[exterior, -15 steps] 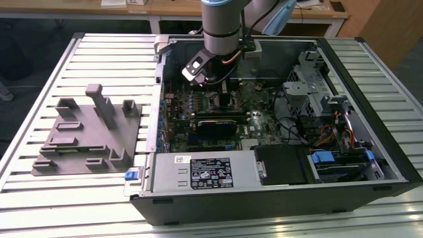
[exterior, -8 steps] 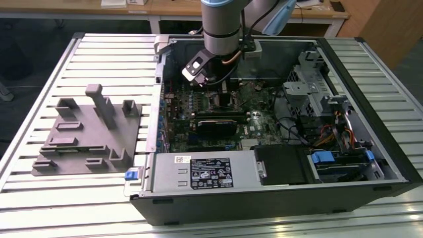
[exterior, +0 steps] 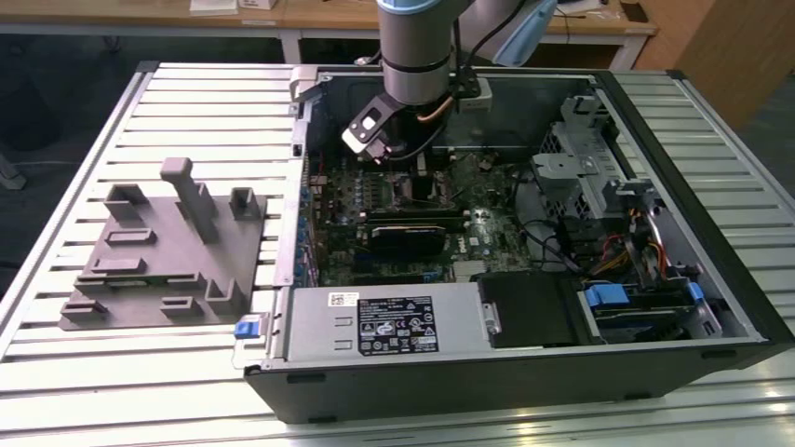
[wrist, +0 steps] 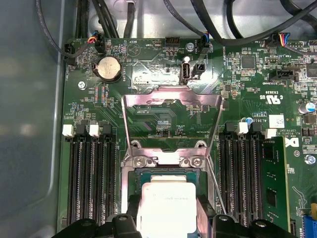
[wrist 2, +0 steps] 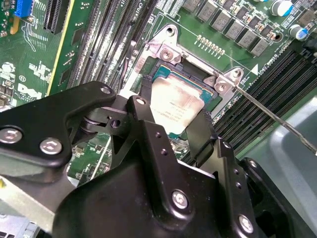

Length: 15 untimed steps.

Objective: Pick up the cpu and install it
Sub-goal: 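Place the cpu into insertion slot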

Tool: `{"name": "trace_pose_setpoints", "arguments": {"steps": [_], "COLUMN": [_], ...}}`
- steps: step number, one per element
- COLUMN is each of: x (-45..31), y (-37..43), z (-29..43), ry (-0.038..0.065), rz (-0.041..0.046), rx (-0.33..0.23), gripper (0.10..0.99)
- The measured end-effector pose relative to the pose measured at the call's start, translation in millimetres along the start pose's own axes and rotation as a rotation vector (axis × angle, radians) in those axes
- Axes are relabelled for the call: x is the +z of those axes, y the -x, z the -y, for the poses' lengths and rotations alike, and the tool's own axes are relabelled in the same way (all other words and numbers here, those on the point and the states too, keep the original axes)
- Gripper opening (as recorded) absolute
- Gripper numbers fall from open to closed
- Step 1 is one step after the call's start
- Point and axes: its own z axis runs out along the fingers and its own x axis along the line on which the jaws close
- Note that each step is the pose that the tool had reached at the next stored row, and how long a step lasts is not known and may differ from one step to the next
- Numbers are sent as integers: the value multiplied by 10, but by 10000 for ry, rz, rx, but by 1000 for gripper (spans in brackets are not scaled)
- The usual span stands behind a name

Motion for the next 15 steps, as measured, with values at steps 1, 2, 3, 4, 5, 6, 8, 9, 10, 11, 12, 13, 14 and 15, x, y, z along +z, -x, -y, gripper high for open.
{"name": "trace_pose_setpoints", "arguments": {"steps": [1, 2, 3, 4, 5, 6, 8, 9, 10, 11, 12, 13, 14, 15], "x": [0, 1, 1, 1, 1, 3, 3, 3, 2, 1, -6, -15, -29, -46], "y": [0, 0, 0, 0, 0, -1, -1, -1, 0, 0, 0, 0, 0, 0], "z": [0, 0, 0, 0, 0, -1, 0, 0, 0, 0, 0, -2, -3, -5], "ry": [1, 1, 1, 1, 1, 6, 4, 3, 2, 1, -1, 1, 1, 1], "rz": [-1, -1, -1, -1, -1, -6, -4, -4, -2, -1, 2, 0, 0, -1], "rx": [1, 1, 0, 0, 0, 1, 0, 1, 0, 0, -1, 0, 0, 0], "gripper": [529, 529, 529, 529, 529, 529, 545, 608, 608, 608, 608, 608, 608, 608]}}
